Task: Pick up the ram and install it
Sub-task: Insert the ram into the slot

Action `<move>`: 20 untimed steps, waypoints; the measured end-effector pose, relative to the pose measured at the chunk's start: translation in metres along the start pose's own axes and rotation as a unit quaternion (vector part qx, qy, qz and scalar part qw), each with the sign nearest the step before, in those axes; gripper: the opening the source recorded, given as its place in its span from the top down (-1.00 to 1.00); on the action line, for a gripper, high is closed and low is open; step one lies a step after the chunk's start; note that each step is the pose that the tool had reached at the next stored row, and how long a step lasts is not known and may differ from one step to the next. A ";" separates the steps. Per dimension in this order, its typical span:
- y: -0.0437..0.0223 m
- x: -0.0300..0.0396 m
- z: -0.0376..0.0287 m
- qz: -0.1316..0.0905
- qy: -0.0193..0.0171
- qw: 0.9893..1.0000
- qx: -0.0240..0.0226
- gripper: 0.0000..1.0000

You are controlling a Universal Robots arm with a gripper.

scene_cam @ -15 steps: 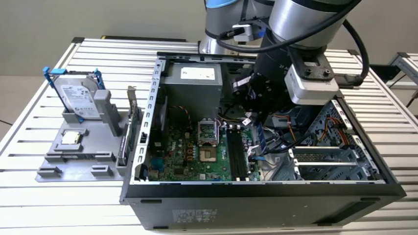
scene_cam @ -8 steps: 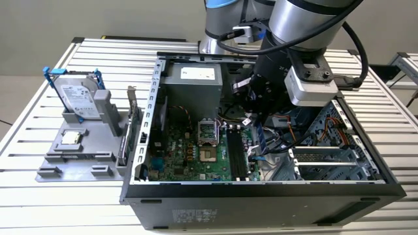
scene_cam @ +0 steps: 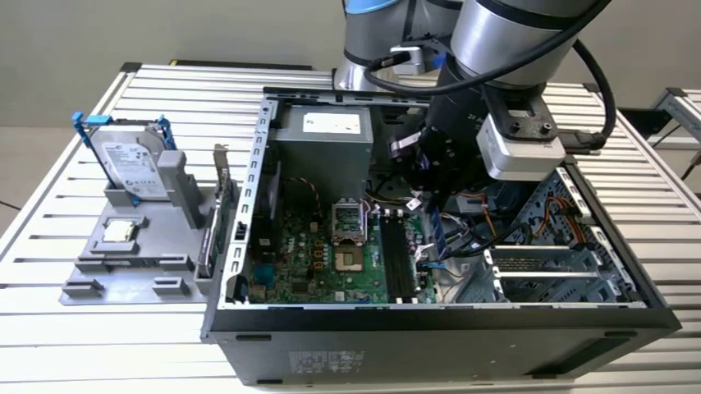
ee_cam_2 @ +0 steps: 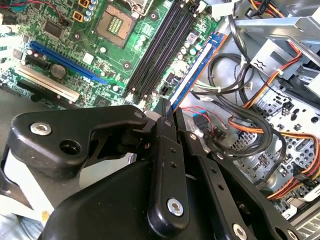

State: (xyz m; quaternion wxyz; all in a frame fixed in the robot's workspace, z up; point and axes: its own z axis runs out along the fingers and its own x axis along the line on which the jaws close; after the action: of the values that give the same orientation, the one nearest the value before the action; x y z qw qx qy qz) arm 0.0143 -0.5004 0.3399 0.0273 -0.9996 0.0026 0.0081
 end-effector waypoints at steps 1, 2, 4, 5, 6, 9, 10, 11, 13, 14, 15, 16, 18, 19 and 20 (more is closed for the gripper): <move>0.0000 0.0000 0.0003 0.000 0.000 1.000 0.000 1.00; 0.0000 0.0001 0.0005 0.000 0.000 1.000 0.000 1.00; -0.0001 0.0002 0.0012 0.000 0.000 1.000 0.000 1.00; -0.0001 0.0003 0.0015 0.000 0.000 1.000 0.000 1.00; -0.0001 0.0003 0.0018 0.000 0.000 1.000 0.000 1.00; -0.0002 0.0006 0.0027 0.000 0.000 1.000 0.000 1.00; -0.0002 0.0006 0.0030 0.000 0.000 1.000 0.000 1.00; -0.0002 0.0006 0.0032 0.000 0.000 1.000 0.000 1.00; -0.0002 0.0007 0.0036 0.000 0.000 1.000 0.000 1.00; -0.0002 0.0007 0.0039 0.000 0.000 1.000 0.000 1.00; -0.0002 0.0007 0.0041 0.000 0.000 1.000 0.000 1.00; -0.0002 0.0008 0.0043 0.000 0.000 1.000 0.000 1.00; -0.0002 0.0008 0.0047 0.000 0.000 1.000 0.000 1.00; -0.0002 0.0008 0.0048 0.000 0.000 1.000 0.000 1.00; -0.0002 0.0008 0.0050 0.000 0.000 1.000 0.000 1.00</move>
State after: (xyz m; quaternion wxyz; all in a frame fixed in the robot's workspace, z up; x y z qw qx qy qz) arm 0.0151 -0.5000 0.3349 0.0272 -0.9996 0.0026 0.0081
